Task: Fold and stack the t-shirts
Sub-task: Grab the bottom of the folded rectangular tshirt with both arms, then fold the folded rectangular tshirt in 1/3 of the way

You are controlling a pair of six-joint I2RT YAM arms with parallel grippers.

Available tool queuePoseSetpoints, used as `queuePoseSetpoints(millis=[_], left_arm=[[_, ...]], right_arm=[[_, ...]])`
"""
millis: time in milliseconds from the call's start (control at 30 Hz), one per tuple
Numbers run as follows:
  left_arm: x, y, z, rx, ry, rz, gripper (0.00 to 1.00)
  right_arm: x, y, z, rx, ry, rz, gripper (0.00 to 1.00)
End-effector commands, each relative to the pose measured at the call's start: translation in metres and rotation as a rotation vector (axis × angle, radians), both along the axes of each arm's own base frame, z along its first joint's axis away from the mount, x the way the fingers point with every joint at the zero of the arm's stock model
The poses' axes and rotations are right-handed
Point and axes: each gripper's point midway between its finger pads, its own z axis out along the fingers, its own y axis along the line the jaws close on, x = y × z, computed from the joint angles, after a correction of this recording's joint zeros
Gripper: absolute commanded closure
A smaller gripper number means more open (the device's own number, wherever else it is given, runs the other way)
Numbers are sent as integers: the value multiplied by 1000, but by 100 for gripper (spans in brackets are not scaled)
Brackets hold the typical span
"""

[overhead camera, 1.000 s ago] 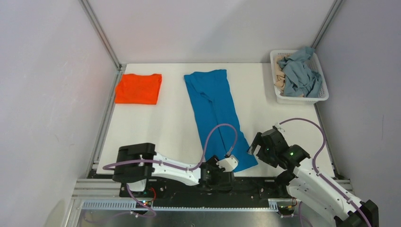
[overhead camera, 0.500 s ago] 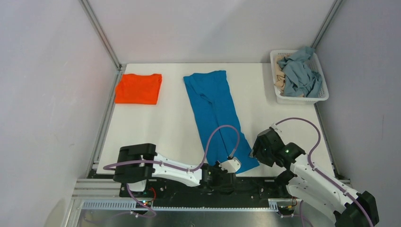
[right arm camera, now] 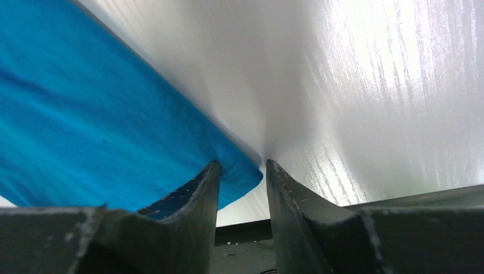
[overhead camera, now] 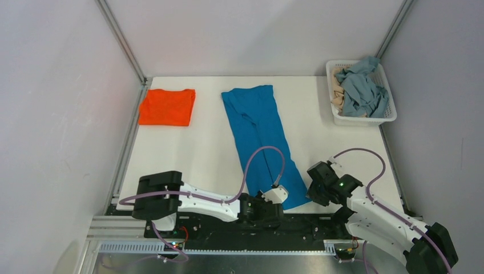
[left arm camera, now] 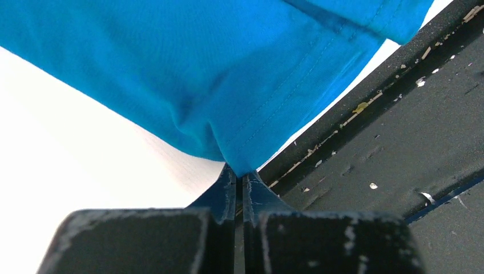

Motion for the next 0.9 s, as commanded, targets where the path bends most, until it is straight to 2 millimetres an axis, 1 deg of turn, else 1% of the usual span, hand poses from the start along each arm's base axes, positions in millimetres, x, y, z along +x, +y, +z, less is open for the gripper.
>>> queuePoseSetpoints(millis=[0, 133, 233, 267, 367, 433, 467, 500, 600, 700, 800, 867], left_arm=[[3, -3, 12, -52, -7, 29, 100], [2, -3, 14, -65, 2, 30, 100], [2, 0, 16, -74, 1, 37, 100], [2, 0, 16, -75, 0, 39, 100], [3, 1, 16, -80, -2, 43, 100], [3, 1, 17, -85, -3, 48, 100], [3, 0, 18, -88, -2, 50, 100], [3, 1, 19, -94, -1, 52, 100], [6, 1, 26, -117, -5, 64, 100], [18, -1, 37, -156, -12, 101, 100], [40, -1, 50, -199, -26, 167, 100], [56, 1, 62, -228, -48, 207, 100]], right_arm=[[5, 7, 2, 33, -28, -34, 62], [3, 9, 1, 44, -14, -29, 63], [5, 11, 2, 52, -22, -35, 68], [5, 12, 2, 58, -23, -32, 72], [8, 14, 3, 63, -36, -29, 80], [10, 13, 4, 58, -48, -33, 88], [11, 12, 6, 58, -57, -29, 96], [12, 13, 7, 64, -67, -26, 99], [19, 18, 17, 94, -120, 0, 100], [30, 26, 34, 120, -184, 30, 100], [45, 34, 53, 126, -244, 61, 100], [59, 38, 68, 113, -283, 66, 100]])
